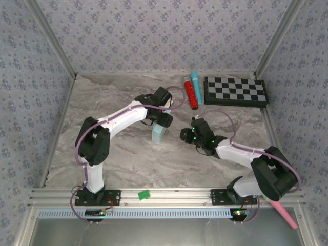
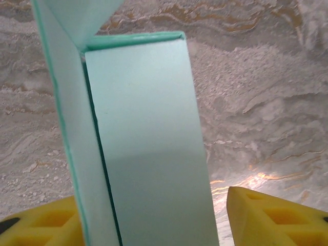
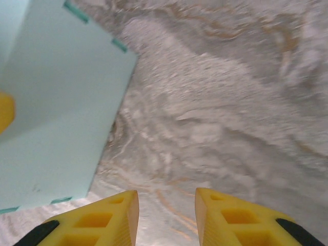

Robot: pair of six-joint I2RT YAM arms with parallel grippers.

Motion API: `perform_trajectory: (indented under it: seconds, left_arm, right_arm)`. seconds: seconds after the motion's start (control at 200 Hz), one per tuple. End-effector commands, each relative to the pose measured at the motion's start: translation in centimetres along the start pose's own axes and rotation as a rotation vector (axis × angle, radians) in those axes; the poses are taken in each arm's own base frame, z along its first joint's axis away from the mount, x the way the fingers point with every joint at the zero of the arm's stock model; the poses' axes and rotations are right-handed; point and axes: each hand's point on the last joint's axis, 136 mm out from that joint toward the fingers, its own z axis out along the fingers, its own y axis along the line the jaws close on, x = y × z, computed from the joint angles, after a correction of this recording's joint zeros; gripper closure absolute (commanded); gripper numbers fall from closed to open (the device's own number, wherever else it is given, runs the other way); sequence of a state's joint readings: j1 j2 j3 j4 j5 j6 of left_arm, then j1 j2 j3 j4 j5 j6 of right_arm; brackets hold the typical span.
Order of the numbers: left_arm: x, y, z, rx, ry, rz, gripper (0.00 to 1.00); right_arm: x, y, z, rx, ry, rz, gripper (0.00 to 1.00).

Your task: Fold the paper box

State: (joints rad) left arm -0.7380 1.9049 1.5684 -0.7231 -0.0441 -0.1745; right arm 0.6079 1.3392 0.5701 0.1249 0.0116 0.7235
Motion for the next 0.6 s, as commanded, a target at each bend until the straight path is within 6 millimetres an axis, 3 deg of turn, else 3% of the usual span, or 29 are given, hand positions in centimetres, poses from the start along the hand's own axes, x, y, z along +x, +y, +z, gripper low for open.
perform_trajectory:
  seconds: [0.0, 0.185, 0.595]
  left_arm:
    - [0.0, 0.6, -0.3, -0.061, 0.022, 0.053, 0.45]
    - [0.2, 1.0, -0.4, -0.078, 0.025, 0.101, 0.5]
    - [0.3, 0.2, -0.5, 0.047, 0.004, 0.415, 0.52]
  right_arm:
    - [0.7, -2.1, -0.6, 0.052, 0.036, -0.013, 0.64]
    - [0.2, -3.0, -0.8, 0.061, 0.023, 0.009, 0.64]
    - [0.1, -3.6, -1.1, 0.066, 0.023, 0.022, 0.63]
